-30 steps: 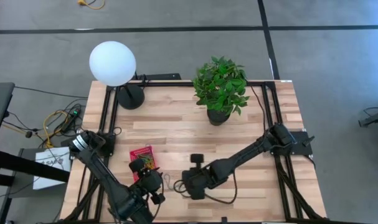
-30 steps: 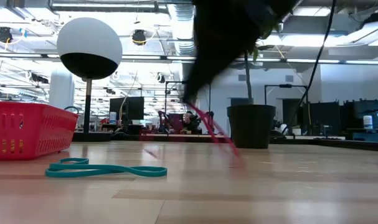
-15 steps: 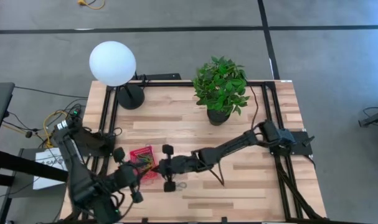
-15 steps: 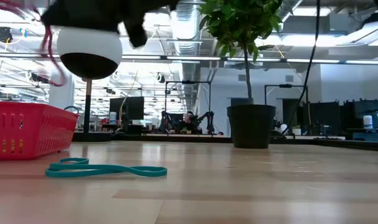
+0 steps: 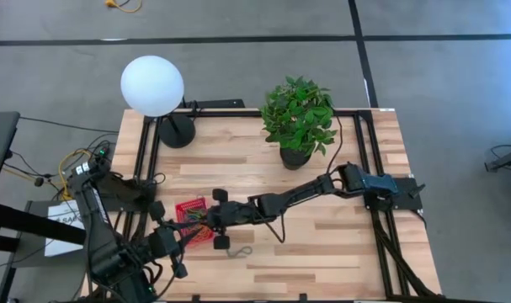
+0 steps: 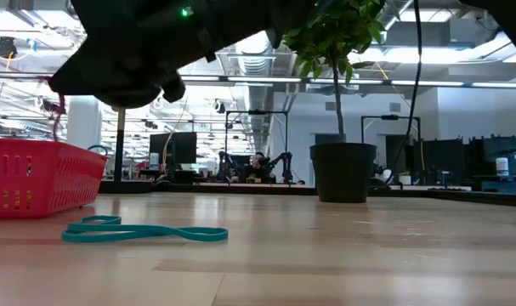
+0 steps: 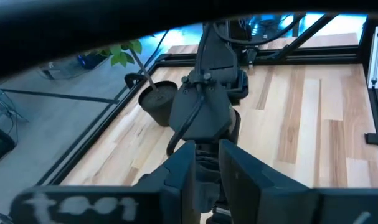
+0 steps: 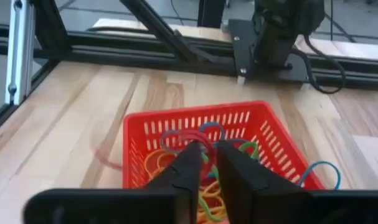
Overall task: Pick and place items into bin
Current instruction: Put the red rubber band into the red bin, then put the blue rubber band into the red bin
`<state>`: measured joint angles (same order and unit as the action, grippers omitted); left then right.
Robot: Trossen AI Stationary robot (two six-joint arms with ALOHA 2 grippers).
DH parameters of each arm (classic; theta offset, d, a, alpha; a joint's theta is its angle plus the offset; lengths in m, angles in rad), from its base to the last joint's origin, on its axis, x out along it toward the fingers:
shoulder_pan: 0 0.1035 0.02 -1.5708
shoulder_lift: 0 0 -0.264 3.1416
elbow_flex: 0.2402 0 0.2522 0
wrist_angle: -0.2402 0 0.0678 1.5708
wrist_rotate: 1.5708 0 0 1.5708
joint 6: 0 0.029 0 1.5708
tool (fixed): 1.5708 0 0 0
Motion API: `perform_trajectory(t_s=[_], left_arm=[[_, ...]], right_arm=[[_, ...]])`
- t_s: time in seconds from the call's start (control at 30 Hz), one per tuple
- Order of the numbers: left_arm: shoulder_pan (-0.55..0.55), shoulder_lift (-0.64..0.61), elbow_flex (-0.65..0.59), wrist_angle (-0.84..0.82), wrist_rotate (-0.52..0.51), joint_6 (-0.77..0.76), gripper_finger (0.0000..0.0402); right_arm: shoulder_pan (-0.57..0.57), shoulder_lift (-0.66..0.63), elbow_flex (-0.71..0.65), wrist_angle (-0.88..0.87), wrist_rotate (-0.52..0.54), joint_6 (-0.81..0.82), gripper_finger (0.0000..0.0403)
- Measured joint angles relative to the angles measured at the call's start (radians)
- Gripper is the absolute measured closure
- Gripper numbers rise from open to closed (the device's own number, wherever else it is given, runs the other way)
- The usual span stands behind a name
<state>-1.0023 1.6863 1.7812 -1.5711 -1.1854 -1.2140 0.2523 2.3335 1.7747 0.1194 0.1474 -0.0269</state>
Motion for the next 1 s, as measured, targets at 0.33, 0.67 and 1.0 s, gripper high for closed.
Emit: perform_trajectory(t_s=[0.33,0.67,1.0], left_arm=[[0.000,0.000,0.000,0.000,0.017,-0.017,0.0338],[0.003,0.000,0.000,0.000,0.021,-0.027,0.0338],[0.003,0.000,-0.100,0.035,0.081,-0.152,0.0338]], right_arm=[[0.003,-0.017,0.014,-0.076,0.000,0.000,0.0295],[0.007,-0.073,0.014,-0.239,0.000,0.016,0.0269],[0.116,-0.255,0.015,-1.000,-0.111,0.282,0.0275]])
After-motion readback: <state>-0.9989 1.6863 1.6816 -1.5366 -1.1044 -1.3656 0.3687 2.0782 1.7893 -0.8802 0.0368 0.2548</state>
